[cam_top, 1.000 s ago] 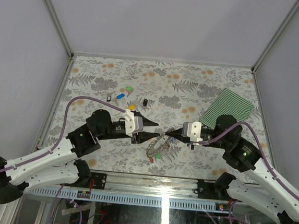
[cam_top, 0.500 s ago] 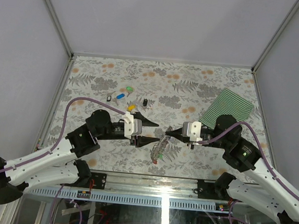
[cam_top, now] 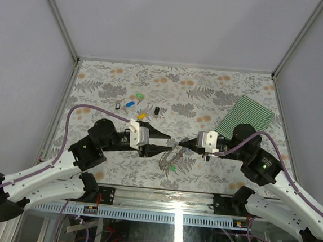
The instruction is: Put the keys on the keyring
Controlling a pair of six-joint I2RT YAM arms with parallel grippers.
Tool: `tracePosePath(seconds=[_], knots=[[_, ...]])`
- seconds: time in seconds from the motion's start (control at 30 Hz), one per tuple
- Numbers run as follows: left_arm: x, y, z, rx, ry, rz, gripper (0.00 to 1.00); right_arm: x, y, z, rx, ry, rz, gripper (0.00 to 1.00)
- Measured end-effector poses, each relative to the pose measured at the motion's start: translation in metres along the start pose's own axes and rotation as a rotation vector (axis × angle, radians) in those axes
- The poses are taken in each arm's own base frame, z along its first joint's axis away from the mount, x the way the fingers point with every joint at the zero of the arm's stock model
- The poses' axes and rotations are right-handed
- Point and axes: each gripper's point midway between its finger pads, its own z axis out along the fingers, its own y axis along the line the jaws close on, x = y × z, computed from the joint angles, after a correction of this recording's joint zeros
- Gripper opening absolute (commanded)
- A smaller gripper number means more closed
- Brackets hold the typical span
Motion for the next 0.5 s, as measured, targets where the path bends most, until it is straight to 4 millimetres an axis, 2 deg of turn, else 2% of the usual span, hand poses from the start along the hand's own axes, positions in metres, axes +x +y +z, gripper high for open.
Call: tracePosePath(seconds=[0.3, 0.5], knots=[[0.006, 0.009, 0.007, -0.044, 0.010, -0.057, 0.37, 0.000, 0.000, 0.000, 0.000, 0.000, 0.000, 0.00], [0.010, 0.011, 0.010, -0.057, 0.019, -0.081, 0.33, 0.001, -0.001, 0.000, 0.006, 0.006, 0.002, 0.00]])
